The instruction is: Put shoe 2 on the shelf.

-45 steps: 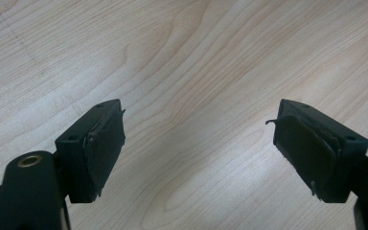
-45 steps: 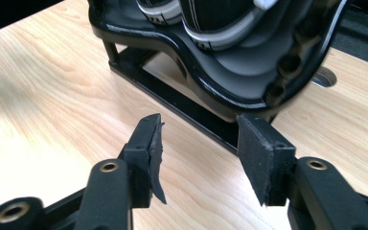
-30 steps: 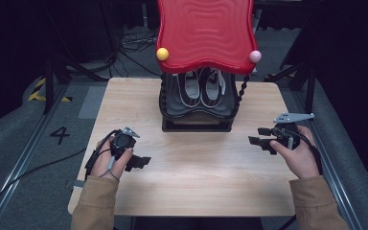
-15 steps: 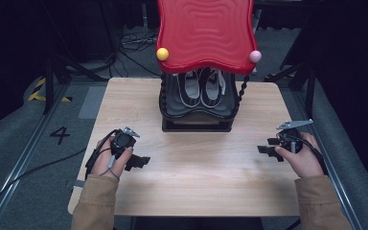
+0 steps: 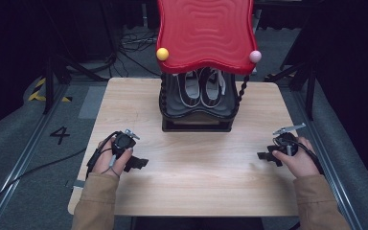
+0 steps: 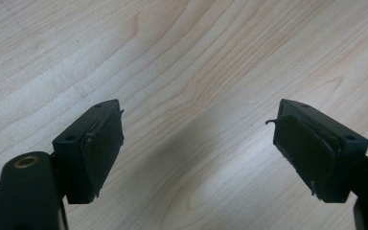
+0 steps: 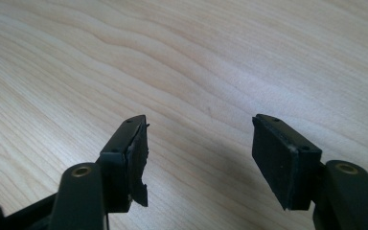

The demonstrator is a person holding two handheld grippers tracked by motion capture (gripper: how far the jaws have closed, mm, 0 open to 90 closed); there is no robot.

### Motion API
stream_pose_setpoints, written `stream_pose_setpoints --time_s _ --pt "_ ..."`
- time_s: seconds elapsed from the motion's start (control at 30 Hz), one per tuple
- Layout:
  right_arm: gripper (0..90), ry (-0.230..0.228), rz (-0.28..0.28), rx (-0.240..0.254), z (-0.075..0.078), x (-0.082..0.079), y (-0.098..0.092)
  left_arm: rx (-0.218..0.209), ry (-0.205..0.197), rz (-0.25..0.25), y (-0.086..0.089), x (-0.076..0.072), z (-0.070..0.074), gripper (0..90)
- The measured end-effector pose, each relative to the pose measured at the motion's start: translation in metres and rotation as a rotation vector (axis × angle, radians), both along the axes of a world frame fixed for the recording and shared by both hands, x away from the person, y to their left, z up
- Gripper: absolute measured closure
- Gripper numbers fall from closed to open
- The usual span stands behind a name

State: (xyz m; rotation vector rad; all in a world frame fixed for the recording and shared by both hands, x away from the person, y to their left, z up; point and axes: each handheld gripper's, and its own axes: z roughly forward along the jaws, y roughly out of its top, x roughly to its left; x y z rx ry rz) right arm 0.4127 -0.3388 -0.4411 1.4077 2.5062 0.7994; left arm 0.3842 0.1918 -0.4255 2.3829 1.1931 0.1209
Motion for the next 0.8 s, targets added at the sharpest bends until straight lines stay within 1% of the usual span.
stream_pose_setpoints --time_s 0.07,0.13,0.2,0.27,0.5,0.57,0.73,0.8 --pt "37.8 0.012 0.001 -0.01 -0.0034 0.0007 0.0006 0.003 0.002 -0.006 -0.0002 0.0006 -0.0009 18.1" --pt "37.8 0.012 0.0 -0.015 -0.0039 0.0009 0.001 0.001 0.004 -0.007 -0.0006 0.0008 -0.0016 18.0" --pt "37.7 0.009 0.001 -0.031 -0.0039 0.0007 0.0029 0.003 0.011 -0.009 -0.0019 0.0007 -0.0027 18.0" --pt "37.6 0.011 0.004 -0.033 -0.0044 0.0003 0.0041 0.006 0.012 -0.021 -0.0029 0.0005 -0.0031 18.1" --pt "38.9 0.057 0.038 -0.092 -0.0076 -0.0004 0.0045 0.01 0.017 -0.047 -0.0056 -0.0003 -0.0025 18.0" --pt "39.2 0.079 0.053 -0.112 -0.0093 -0.0006 0.0048 0.011 0.02 -0.05 -0.0061 -0.0002 -0.0028 18.0" --pt "39.2 0.103 0.062 -0.123 -0.0114 -0.0012 0.0059 0.016 0.023 -0.058 -0.0068 -0.0002 -0.0028 18.1" --pt "38.8 0.099 0.071 -0.13 -0.0114 -0.0013 0.0062 0.015 0.023 -0.058 -0.007 -0.0002 -0.0027 18.1"
